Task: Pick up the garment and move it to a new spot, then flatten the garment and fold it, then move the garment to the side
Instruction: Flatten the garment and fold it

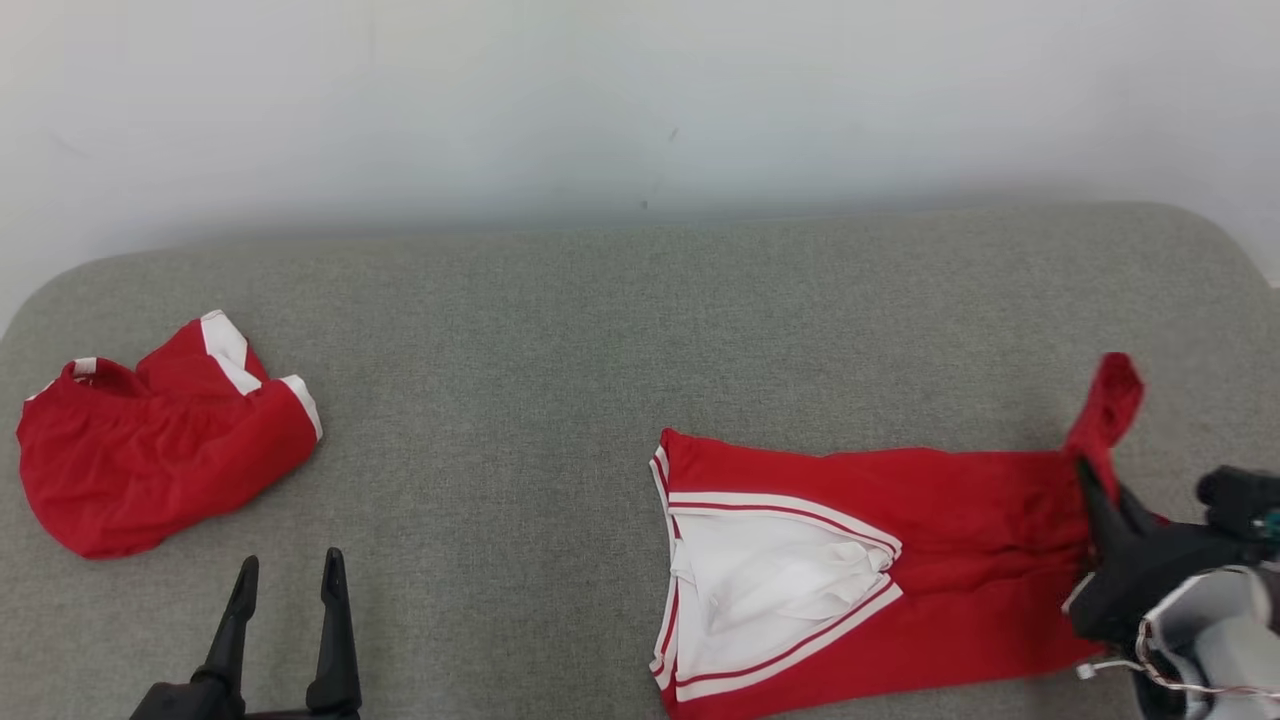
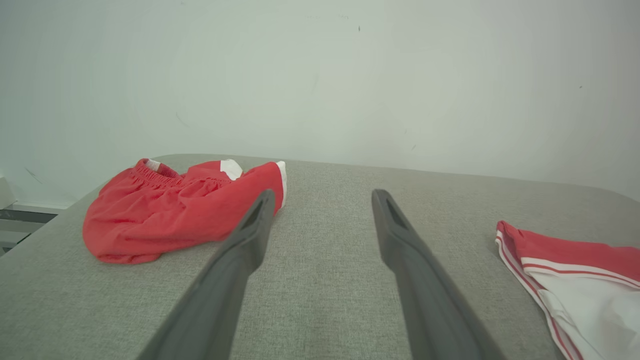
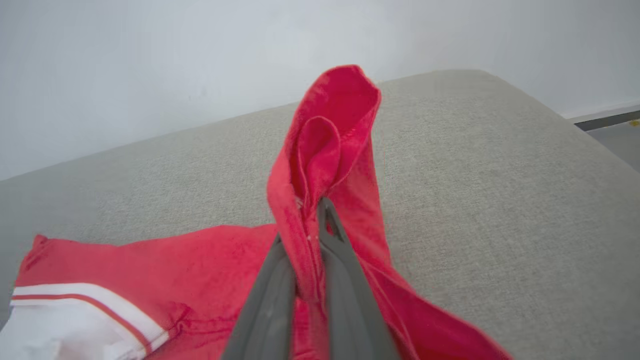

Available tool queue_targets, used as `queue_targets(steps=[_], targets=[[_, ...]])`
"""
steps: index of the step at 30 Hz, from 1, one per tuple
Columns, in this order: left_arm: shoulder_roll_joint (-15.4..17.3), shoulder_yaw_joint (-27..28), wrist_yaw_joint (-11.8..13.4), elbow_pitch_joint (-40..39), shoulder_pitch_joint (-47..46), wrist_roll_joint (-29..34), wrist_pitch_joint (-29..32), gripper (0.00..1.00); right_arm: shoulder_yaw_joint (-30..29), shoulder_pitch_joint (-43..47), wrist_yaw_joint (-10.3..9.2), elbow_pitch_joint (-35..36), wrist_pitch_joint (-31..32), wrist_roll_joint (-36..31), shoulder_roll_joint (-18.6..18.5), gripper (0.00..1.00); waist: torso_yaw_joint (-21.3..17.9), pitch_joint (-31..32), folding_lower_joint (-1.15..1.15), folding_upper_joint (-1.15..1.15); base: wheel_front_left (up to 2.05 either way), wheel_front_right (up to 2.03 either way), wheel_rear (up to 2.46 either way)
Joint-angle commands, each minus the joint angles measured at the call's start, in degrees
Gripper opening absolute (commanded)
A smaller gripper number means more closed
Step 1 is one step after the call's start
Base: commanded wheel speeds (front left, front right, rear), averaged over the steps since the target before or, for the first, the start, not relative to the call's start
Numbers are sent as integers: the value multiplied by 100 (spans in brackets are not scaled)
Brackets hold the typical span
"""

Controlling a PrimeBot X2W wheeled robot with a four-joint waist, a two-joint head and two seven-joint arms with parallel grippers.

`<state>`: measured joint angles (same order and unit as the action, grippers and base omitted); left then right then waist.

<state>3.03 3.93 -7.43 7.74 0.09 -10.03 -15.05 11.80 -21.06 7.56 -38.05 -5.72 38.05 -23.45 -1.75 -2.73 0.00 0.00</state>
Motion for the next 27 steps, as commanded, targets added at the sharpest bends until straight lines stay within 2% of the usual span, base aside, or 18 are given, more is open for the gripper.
queue_targets(steps=[1,8,13,19,27], targets=[[-15,-1,1,5,81,24,-18,100,87,88,-16,147,66,-50,119,0,4,15,0,0,0,0,0],[-15,-100,-1,48,90,-31,-18,100,523,367,-16,1114,441,-89,705,0,154,36,0,0,0,0,0],[-18,-182,-1,85,73,-58,-18,100,787,600,-16,1473,655,-179,1097,0,293,23,0,0,0,0,0],[-17,-218,-2,141,10,-92,-18,100,1006,600,-16,1509,677,-251,1519,0,380,26,0,0,0,0,0],[-18,-300,-2,208,-88,-138,-18,100,1233,463,-16,1114,531,-248,1836,0,475,9,0,0,0,0,0]])
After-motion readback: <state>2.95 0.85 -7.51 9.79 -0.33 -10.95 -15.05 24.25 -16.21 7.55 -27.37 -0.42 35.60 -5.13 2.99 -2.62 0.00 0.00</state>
